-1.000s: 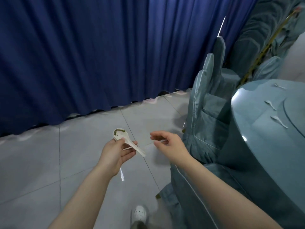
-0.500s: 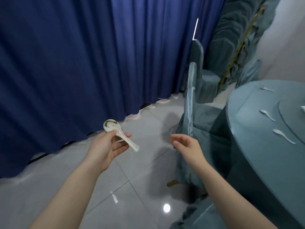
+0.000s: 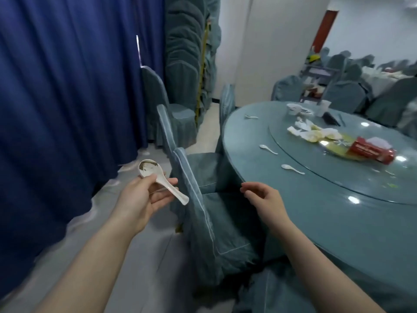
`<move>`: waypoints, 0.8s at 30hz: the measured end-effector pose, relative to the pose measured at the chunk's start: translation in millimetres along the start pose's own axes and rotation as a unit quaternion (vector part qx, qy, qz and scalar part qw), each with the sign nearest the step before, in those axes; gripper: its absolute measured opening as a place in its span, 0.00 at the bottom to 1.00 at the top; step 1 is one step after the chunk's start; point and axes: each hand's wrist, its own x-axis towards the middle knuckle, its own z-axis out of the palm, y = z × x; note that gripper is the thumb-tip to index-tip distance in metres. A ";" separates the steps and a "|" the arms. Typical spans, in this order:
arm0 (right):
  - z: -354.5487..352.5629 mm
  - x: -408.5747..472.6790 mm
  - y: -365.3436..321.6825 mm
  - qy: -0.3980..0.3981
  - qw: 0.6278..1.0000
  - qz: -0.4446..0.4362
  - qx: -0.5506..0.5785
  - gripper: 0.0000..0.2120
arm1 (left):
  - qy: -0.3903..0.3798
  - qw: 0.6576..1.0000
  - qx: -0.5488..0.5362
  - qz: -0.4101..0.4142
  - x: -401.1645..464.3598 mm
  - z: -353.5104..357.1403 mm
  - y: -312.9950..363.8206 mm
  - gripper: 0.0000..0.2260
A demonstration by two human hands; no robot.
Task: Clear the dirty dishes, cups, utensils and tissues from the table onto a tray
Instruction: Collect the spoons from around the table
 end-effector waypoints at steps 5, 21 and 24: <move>-38.3 34.2 18.5 0.097 0.994 0.044 -0.019 0.14 | -0.061 0.997 0.030 -0.037 69.1 40.6 -0.2 0.12; -201.6 302.0 204.9 0.060 0.929 0.178 -0.318 0.19 | -0.004 0.993 0.059 -0.097 349.5 241.1 -62.4 0.11; -212.3 346.3 227.8 0.017 0.907 0.157 -0.390 0.23 | 0.021 0.991 0.062 -0.120 382.2 268.0 -75.6 0.10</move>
